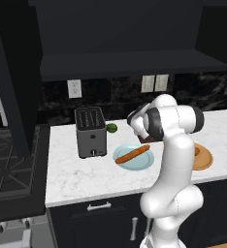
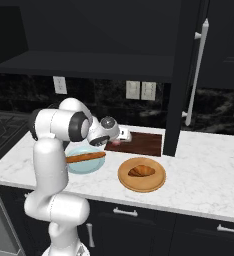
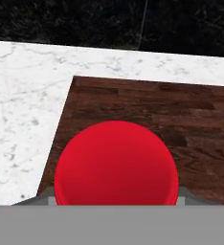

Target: From the different types of pastries on the counter, select a croissant and place it on the cutting board. Then retrieve a jar of jam from the cabinet and place it alongside the croissant on the cutting board.

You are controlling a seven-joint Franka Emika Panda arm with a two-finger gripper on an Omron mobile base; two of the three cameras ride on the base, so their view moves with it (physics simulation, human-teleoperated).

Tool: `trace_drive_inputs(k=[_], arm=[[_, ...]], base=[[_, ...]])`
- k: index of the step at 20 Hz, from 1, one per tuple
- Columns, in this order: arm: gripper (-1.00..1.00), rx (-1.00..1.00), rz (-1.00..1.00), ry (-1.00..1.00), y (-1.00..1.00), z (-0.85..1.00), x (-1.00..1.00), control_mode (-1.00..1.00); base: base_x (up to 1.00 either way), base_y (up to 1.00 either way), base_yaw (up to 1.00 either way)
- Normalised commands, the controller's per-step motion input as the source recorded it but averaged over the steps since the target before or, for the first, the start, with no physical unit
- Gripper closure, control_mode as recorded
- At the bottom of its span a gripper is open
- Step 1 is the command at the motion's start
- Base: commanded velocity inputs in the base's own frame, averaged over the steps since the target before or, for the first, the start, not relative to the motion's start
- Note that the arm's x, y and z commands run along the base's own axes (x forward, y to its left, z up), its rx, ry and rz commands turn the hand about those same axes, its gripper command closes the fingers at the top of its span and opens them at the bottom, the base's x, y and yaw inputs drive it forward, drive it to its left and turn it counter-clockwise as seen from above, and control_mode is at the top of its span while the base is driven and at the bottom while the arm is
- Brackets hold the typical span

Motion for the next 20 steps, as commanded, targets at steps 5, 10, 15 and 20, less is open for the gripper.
trace_drive_inputs(k=[5, 10, 15, 20], arm=[[1.0, 0.01, 0.0, 0.02, -0.01, -0.02, 0.18, -1.0], [-1.0, 0.03, 0.0, 0.11, 0.0, -0.1, 0.06, -1.0], [-1.0, 0.01, 0.0, 0.1, 0.0, 0.0, 0.0, -1.0], [-1.0, 0.0, 0.0, 0.09, 0.07, 0.09, 0.0, -1.0]], base=[[0.0, 0.0, 0.0], [0.0, 0.0, 0.0], [0.0, 0.0, 0.0], [0.0, 0.0, 0.0]])
